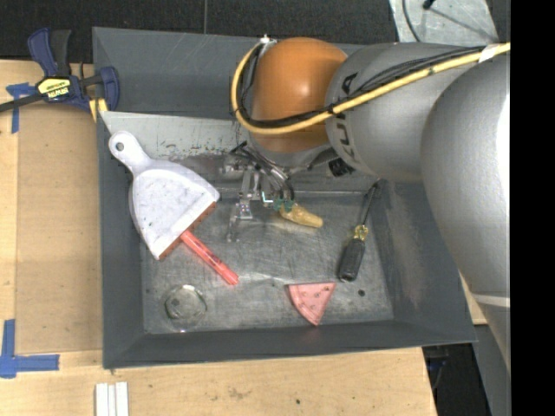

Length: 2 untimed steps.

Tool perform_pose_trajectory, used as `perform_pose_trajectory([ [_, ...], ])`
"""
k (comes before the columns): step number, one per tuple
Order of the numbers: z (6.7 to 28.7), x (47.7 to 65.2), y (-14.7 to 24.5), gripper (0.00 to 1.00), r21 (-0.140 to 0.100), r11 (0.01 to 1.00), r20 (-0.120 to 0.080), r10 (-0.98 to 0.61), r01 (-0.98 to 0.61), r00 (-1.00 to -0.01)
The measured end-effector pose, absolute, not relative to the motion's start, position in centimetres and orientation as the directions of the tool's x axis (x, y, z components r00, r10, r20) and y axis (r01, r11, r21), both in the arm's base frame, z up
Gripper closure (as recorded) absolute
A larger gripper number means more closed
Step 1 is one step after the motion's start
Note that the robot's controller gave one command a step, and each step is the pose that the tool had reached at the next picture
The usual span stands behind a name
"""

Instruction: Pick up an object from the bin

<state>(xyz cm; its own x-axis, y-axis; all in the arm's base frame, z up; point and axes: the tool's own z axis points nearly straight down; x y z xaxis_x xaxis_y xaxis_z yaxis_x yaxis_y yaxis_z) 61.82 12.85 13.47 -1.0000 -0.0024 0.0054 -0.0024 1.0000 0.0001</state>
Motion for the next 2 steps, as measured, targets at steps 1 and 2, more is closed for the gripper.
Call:
perform_pose_trajectory([
  [1, 13.95, 62.03, 12.81, 0.00, 0.001, 1.000, -0.003, 0.000, 0.000, -1.000],
  [2, 13.91, 62.05, 12.78, 0.00, 0.001, 1.000, -0.003, 0.002, 0.002, -1.000],
])
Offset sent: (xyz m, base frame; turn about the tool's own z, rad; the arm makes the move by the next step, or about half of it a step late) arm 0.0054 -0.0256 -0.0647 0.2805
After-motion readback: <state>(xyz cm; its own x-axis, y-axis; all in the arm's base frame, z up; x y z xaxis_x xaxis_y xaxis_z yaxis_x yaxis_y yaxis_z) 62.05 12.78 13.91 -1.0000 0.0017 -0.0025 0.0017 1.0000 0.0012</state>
